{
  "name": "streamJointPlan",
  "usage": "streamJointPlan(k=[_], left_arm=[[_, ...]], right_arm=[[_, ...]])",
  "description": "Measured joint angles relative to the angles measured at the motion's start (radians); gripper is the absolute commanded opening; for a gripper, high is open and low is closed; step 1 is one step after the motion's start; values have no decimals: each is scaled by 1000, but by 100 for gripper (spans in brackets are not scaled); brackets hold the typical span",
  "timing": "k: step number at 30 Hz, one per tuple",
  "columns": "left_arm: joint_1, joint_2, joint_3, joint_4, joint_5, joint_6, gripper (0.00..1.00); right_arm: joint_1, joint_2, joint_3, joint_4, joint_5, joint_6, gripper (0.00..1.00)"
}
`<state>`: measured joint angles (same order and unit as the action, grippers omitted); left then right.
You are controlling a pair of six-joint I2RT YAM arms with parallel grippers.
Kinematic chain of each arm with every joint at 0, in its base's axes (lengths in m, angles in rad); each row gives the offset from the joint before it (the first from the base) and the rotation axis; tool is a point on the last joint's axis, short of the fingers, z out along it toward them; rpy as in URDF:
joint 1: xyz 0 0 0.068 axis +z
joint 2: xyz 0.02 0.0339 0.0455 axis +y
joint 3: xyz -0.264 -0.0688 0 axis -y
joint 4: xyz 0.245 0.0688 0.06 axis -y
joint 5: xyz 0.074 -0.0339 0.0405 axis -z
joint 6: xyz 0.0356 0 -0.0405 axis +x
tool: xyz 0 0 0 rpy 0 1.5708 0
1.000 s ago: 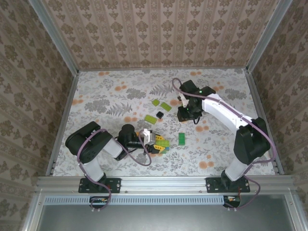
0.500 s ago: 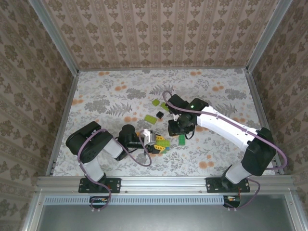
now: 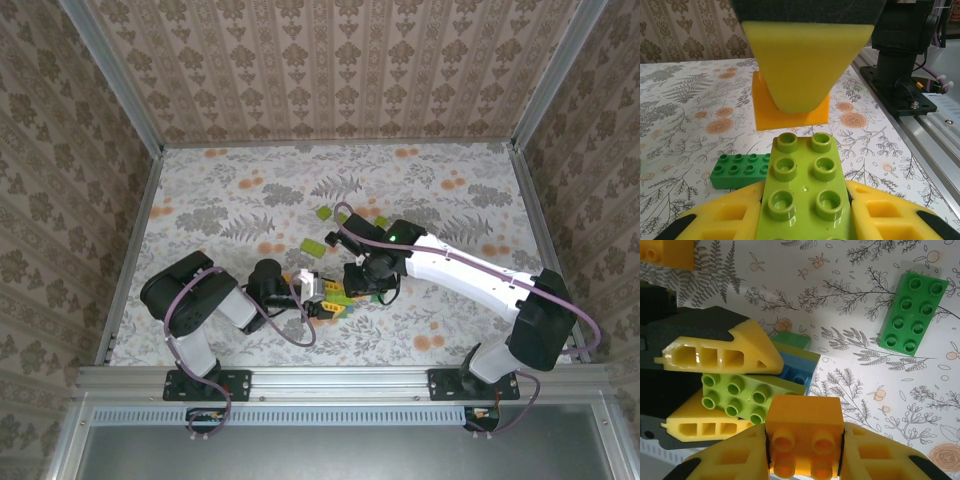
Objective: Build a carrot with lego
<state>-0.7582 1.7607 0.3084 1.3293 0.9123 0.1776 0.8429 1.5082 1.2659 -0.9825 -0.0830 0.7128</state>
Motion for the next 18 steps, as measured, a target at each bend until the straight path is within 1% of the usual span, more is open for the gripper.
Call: streamJointPlan(k=[18], left_arm=[[-2,0,1,0,-8,3,28]], right_arm=[[31,-1,-7,14,8,37,27]])
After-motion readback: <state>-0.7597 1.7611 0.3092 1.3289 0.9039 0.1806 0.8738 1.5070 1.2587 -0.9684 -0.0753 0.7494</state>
